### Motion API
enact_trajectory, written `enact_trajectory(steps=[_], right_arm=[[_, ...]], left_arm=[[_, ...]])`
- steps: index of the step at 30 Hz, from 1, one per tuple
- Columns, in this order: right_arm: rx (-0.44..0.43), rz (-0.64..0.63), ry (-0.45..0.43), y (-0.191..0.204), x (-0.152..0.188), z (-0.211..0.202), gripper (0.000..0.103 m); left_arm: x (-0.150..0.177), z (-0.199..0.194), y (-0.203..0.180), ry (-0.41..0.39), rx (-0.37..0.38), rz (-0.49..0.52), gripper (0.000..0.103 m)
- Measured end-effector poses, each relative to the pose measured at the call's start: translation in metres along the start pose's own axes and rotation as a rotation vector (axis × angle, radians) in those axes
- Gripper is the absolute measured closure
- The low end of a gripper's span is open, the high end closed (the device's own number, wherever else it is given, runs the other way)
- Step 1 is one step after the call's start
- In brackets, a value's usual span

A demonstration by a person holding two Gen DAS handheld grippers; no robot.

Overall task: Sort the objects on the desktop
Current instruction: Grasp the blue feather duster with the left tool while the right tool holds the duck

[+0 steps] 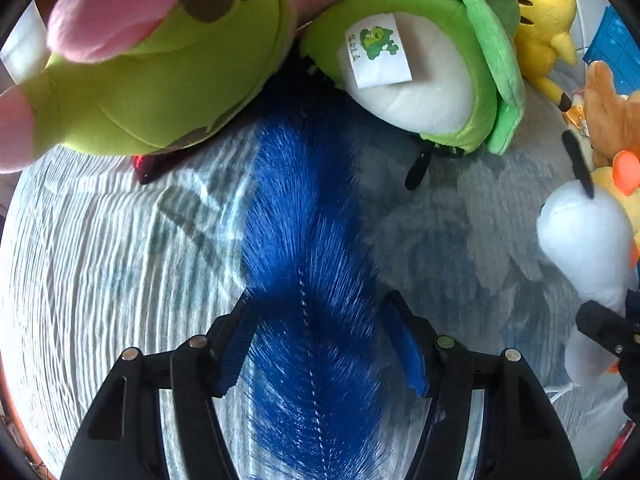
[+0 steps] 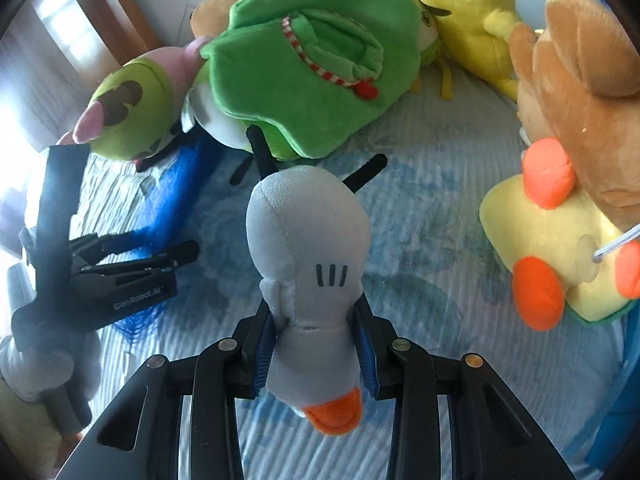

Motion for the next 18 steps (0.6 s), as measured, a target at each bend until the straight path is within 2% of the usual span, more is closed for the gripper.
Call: enact_trajectory(steps=[2, 11, 18], right_arm=[[0.005, -0.001, 0.002, -0.002, 0.001, 0.004, 0.068], [0.002, -0.029, -0.010, 0.007, 0.012, -0.004, 0.068], [-0.020, -0.063, -0.045, 0.034, 0.028, -0.038, 0.068]], left_arm=[[0.000, -0.002, 0.001, -0.013, 0.004, -0.008, 0.086], [0.026, -0.045, 0.009, -0.040, 0.034, -0.045, 0.088], [0.060, -0.092, 0.011, -0.049, 0.048, -0.046, 0.088]])
Point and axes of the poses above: each gripper's, at about its wrist camera, not at the fingertips, and z roughly the way its jaws point, y to its left, x to its underside, the point moved 2 cm from there along z, roughly the way its jaws point, and after that the axes turned 1 degree about z, right-handed, at the moved point
